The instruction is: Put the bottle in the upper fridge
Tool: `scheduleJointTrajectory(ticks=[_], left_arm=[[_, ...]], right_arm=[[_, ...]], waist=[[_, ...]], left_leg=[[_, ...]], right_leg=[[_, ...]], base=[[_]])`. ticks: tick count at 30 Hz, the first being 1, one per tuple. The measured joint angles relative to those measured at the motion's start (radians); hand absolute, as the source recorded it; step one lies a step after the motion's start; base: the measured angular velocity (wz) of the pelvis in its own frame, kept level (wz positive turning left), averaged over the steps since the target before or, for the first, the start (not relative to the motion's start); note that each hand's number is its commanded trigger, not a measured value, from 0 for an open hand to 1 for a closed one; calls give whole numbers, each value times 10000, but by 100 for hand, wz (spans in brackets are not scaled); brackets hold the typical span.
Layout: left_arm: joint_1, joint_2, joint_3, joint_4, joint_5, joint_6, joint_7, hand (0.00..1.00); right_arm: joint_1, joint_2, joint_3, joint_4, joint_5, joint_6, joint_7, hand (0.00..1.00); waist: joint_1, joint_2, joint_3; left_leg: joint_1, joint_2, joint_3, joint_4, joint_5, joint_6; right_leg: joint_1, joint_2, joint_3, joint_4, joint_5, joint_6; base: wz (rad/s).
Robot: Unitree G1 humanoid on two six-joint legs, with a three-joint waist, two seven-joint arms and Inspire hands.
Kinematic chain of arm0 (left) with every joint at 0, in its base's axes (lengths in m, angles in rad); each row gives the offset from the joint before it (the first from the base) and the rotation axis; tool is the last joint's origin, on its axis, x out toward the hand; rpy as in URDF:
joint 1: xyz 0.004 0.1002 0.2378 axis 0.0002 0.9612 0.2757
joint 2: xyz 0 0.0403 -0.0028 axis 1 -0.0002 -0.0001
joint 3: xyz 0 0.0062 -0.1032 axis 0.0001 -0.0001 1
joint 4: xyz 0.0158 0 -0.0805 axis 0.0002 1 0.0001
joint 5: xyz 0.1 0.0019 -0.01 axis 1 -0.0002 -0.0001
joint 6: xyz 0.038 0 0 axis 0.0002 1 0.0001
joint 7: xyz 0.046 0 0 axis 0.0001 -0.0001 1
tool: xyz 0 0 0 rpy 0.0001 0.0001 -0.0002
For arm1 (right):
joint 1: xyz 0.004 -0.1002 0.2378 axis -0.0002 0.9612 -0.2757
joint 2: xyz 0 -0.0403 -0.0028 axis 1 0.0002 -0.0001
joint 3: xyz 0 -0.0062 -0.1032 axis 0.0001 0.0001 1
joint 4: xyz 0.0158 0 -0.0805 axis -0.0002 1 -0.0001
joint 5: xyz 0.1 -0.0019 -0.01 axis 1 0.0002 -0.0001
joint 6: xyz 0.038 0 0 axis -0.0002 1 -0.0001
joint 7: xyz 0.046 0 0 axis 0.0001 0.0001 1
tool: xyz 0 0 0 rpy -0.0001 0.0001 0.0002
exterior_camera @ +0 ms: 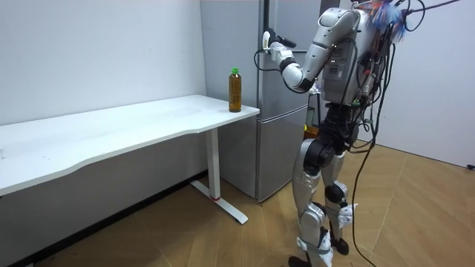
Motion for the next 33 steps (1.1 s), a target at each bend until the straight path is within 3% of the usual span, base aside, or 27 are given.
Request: scheduleJointTrajectory(ticks=[32,33], left_arm=[[1,107,12,-1228,6,35,-66,0],[1,113,14,-1321,6,36,-72,23]], right_arm=[[5,-7,188,70,249,-83,136,0],[6,-6,188,69,254,-81,136,0]], waist=[[86,40,-106],[90,46,-110]], left_leg=[[-6,5,-52,27,2,3],[-10,6,-48,33,3,4]], right_leg=[[-12,1,-28,57,1,-1],[-18,0,-25,61,1,-2]], base=[[0],[0]])
